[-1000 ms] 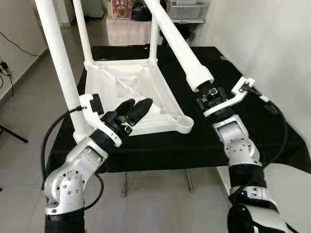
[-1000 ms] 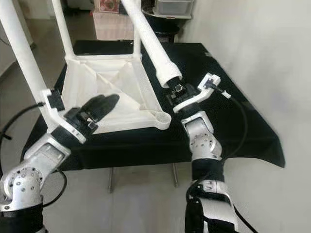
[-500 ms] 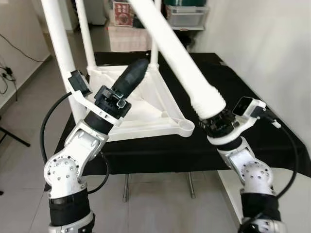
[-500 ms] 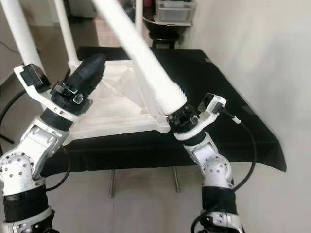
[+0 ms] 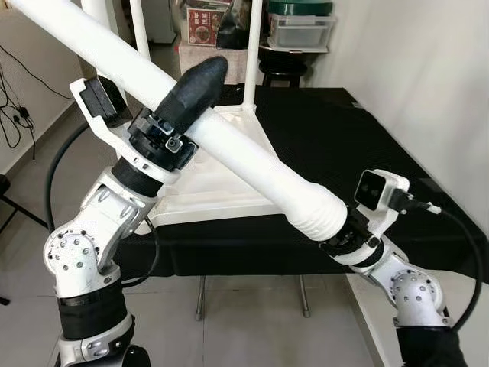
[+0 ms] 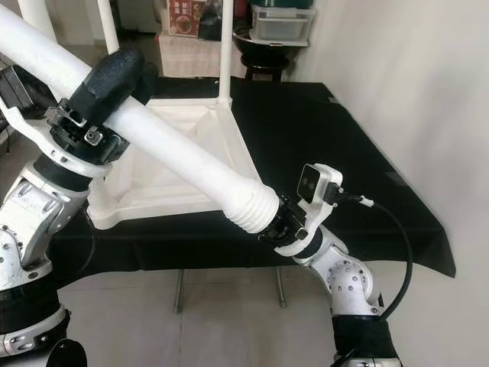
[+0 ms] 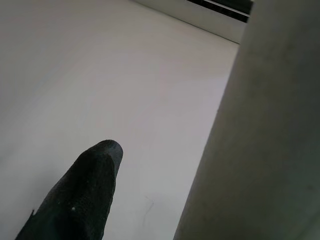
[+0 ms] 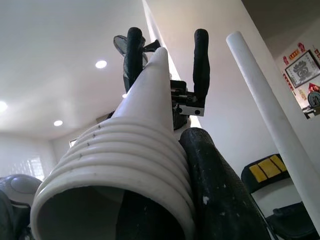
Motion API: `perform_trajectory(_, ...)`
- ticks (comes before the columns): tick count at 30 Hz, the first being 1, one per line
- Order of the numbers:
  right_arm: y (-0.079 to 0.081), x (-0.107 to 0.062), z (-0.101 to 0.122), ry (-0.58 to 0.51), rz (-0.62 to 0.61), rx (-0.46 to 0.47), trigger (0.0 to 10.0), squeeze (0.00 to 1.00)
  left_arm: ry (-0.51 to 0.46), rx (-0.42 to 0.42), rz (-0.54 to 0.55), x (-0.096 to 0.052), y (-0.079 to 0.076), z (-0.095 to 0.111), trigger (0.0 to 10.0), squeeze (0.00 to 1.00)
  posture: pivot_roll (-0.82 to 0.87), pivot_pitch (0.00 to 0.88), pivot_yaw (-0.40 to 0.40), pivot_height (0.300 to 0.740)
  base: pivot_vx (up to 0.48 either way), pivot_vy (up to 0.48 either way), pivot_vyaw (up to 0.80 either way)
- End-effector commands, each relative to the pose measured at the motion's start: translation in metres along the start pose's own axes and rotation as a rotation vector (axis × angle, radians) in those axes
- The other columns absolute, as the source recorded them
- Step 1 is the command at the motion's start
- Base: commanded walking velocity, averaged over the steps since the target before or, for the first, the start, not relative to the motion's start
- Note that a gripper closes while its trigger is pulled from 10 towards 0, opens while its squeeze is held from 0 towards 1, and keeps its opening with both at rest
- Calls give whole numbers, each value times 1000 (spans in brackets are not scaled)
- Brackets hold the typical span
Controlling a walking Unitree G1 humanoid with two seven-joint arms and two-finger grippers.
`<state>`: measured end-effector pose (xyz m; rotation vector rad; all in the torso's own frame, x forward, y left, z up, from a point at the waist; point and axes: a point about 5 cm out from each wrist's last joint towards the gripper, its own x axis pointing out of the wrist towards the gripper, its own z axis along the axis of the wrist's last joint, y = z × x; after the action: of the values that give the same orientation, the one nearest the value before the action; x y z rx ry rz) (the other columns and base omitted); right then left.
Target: Building children table
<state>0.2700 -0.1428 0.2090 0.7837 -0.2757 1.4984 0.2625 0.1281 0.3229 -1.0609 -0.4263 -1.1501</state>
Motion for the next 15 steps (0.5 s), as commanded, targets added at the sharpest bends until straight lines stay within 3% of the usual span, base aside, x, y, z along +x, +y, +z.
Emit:
perform_trajectory(1,0,4,-7,77,16,6,10000,0,25,-1,-33,1,-6,-3,10000,0,-256,0,-51,740,0,0,0)
perform_trajectory(2,-1,2,-8,92,4,4,10000,0,12,-9,-44,0,-8,-2,9176,0,-248,0,-56,740,0,0,0)
perform_trajectory(3,-1,2,-8,92,4,4,10000,0,12,-9,-44,0,-8,-2,9176,0,-248,0,-56,740,0,0,0)
perform_trajectory(4,-3,-1,-10,117,-10,-2,10000,0,5,-22,-67,-1,-12,-1,0,0,-247,0,-57,740,0,0,0)
perform_trajectory(15,-8,-3,-11,185,-36,-35,10000,0,21,-26,-114,-3,-24,-1,0,0,-239,0,-68,740,0,0,0)
